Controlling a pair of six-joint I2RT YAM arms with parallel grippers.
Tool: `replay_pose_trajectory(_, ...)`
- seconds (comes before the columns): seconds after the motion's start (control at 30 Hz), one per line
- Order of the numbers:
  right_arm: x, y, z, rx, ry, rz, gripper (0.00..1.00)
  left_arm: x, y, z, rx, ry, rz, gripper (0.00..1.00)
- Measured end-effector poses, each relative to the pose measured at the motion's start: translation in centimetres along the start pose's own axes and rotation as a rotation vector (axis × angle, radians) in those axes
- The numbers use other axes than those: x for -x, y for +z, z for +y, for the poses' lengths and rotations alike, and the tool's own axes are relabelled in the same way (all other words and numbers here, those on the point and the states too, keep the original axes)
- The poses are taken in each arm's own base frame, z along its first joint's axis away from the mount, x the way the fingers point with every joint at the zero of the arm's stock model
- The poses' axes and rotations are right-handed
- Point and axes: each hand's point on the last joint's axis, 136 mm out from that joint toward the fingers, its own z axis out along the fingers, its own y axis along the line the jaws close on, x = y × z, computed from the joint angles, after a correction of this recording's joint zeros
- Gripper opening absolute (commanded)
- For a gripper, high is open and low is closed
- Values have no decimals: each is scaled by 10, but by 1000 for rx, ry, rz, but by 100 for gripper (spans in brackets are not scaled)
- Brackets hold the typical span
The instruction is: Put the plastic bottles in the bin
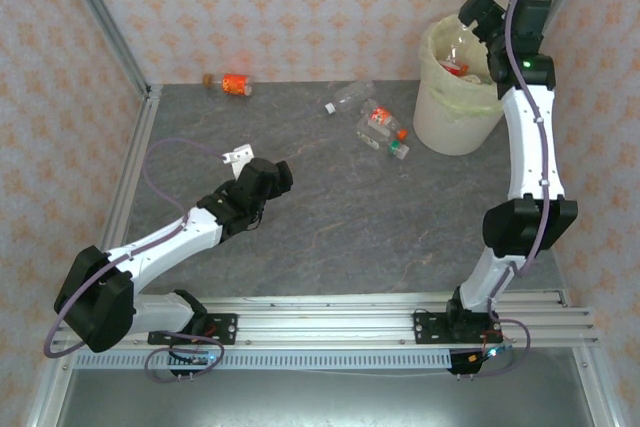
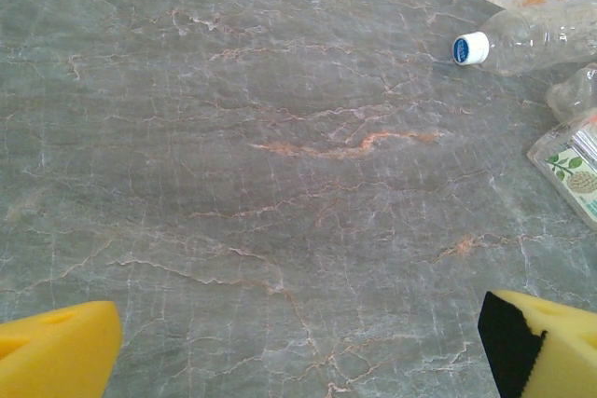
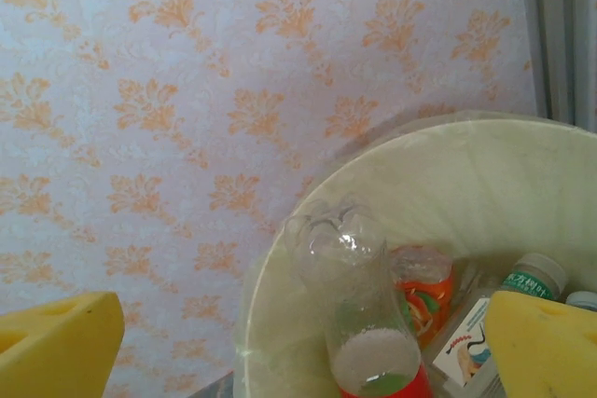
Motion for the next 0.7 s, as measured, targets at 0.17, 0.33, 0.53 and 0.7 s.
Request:
replay_pose_trajectory(0.17,-31,-11,27,195,-10,120,99,1,0,-3,-13,-9,-3,100)
replay_pose_trajectory(0.33,-85,-25,57,353,-107,256,99,8,-4,-6,-37,-39,-17,100)
replay_pose_trajectory(0.53,-177,-41,90,471,-300,420,99,29,-16,-5,-73,-123,-62,100)
replay_pose_trajectory(0.7,-223,-42,100,493,-446,503,100,36,-20,0,-97,-174,-78,100)
